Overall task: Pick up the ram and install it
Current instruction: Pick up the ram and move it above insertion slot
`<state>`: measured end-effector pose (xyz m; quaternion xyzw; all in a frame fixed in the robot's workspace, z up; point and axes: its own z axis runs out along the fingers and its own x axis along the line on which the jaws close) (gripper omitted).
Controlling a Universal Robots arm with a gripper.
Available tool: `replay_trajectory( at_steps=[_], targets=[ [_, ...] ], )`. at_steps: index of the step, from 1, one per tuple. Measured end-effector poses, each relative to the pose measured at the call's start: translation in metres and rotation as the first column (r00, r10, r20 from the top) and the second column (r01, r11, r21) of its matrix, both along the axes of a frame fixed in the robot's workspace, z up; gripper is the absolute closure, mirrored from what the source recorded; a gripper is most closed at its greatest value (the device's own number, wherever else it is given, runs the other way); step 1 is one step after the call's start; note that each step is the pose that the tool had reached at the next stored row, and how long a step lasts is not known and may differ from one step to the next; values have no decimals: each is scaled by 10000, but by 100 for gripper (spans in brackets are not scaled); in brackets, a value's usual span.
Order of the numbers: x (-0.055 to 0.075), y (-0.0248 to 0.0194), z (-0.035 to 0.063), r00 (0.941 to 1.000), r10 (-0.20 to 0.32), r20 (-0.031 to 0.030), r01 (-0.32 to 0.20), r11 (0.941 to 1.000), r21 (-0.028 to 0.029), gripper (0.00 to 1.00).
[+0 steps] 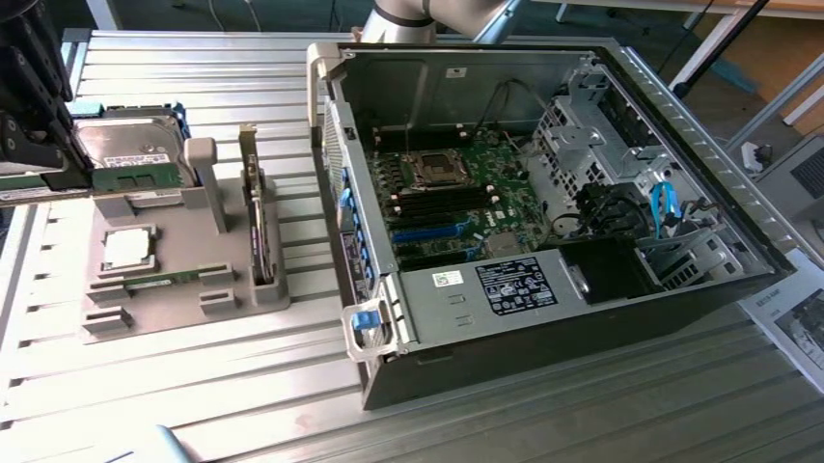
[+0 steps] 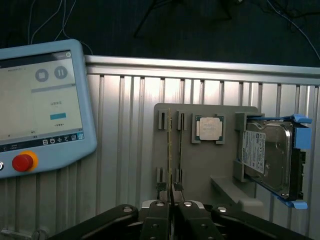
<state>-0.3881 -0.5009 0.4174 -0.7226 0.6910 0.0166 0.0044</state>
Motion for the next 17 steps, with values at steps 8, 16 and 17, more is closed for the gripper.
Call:
replay_trajectory(
  at_steps=[8, 16, 17],
  targets=[
    [164, 0, 0, 10000, -1, 1, 1, 10000, 0, 87],
    [425, 0, 0, 10000, 0, 0, 0, 10000, 0, 87],
    [453, 0, -1, 10000, 0, 0, 0, 10000, 0, 87]
  ],
)
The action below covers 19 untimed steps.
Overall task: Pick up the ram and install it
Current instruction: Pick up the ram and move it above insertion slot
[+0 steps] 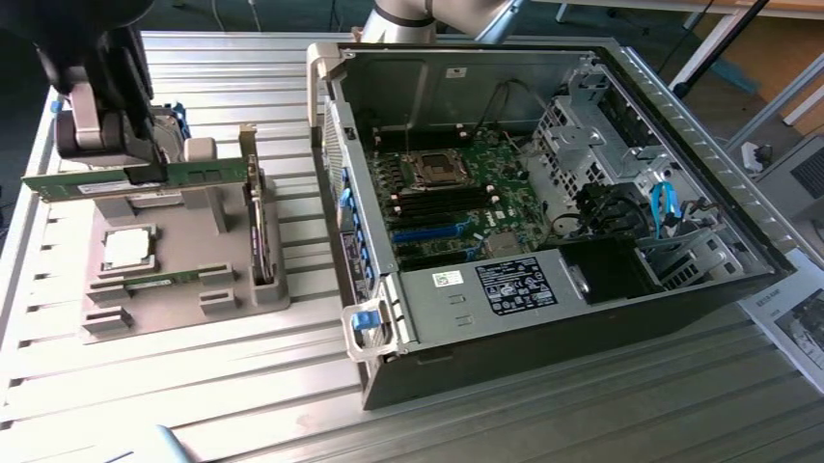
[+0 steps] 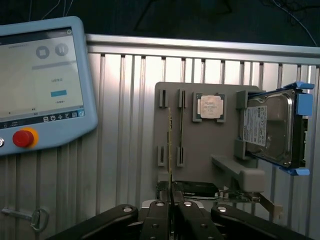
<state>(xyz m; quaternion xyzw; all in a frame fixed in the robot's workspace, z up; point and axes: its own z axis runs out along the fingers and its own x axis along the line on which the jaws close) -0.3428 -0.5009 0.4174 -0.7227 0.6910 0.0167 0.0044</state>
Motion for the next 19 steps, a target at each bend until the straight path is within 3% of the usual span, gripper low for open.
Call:
replay_trajectory(
  at_steps=[19],
  targets=[
    [550, 0, -1, 10000, 0, 0, 0, 10000, 0, 87]
  ],
)
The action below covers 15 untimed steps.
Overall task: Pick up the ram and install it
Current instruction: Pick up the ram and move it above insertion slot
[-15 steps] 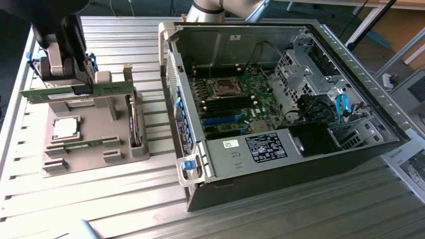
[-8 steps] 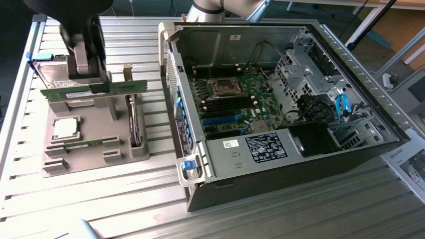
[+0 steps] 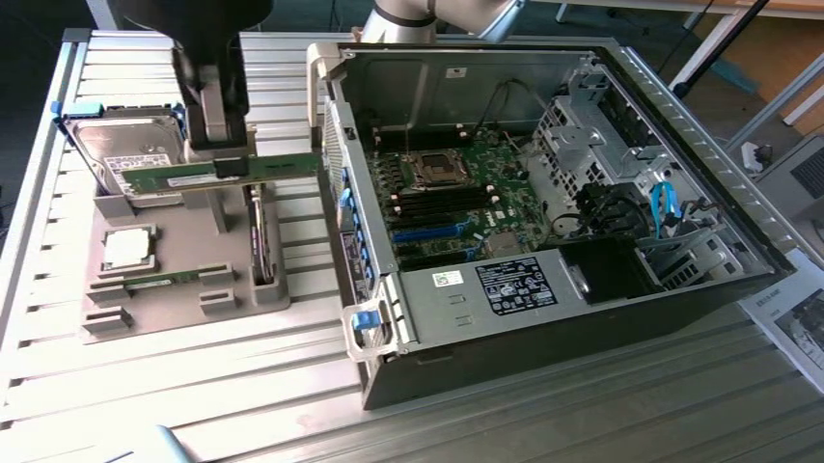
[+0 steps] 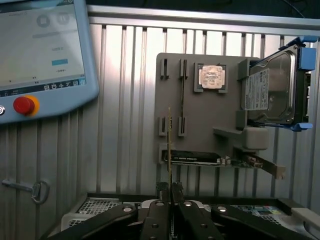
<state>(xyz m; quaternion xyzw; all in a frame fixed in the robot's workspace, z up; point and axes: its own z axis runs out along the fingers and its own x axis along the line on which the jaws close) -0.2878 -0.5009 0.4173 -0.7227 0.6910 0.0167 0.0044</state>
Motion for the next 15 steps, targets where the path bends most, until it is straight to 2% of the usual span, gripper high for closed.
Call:
replay_trajectory(
  at_steps=[8, 15],
  targets=[
    [368, 0, 0, 10000, 0, 0, 0, 10000, 0, 87],
    [598, 0, -1, 10000, 0, 0, 0, 10000, 0, 87]
  ],
)
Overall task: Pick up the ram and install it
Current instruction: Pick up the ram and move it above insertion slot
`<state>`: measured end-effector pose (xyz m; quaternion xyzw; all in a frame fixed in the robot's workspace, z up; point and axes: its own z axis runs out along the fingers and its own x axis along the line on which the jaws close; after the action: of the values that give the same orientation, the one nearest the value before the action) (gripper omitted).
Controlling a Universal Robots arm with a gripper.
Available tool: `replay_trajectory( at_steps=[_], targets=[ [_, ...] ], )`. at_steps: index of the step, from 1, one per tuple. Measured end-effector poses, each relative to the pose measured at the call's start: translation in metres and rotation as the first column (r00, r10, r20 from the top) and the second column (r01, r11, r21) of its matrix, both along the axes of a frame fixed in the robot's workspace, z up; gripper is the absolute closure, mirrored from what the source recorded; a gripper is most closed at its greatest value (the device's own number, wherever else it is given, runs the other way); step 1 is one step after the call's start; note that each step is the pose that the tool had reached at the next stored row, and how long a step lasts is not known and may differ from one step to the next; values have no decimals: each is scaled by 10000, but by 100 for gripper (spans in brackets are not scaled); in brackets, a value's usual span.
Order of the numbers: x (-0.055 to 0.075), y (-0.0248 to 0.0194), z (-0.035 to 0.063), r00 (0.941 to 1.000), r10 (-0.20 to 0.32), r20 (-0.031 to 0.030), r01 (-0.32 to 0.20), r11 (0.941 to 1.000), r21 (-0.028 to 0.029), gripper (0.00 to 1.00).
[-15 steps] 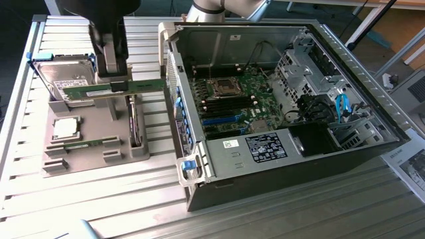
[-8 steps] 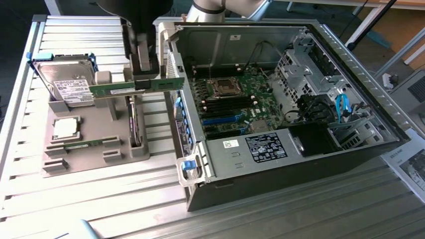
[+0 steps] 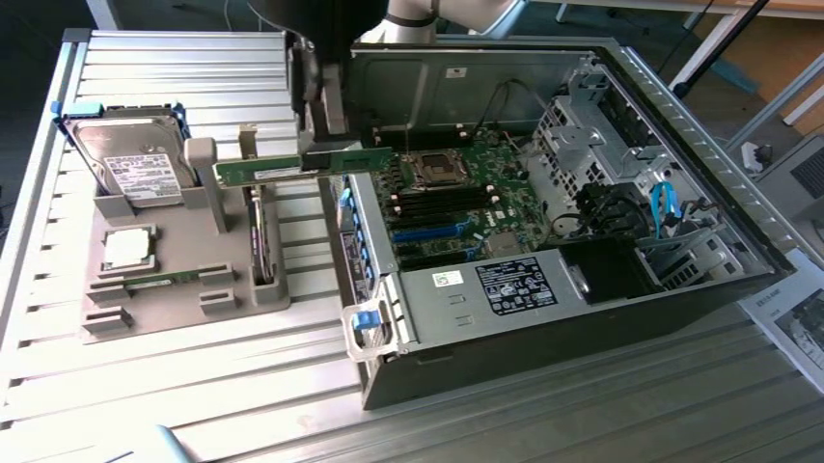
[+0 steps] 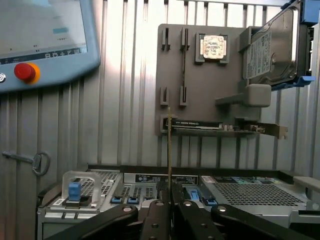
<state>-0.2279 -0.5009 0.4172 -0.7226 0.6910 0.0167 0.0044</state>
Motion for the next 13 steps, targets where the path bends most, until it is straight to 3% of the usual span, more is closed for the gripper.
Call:
replay_trajectory(
  at_steps=[4, 13],
  targets=[
    [222, 0, 0, 10000, 0, 0, 0, 10000, -1, 87],
    [515, 0, 0, 10000, 0, 0, 0, 10000, -1, 87]
  ],
)
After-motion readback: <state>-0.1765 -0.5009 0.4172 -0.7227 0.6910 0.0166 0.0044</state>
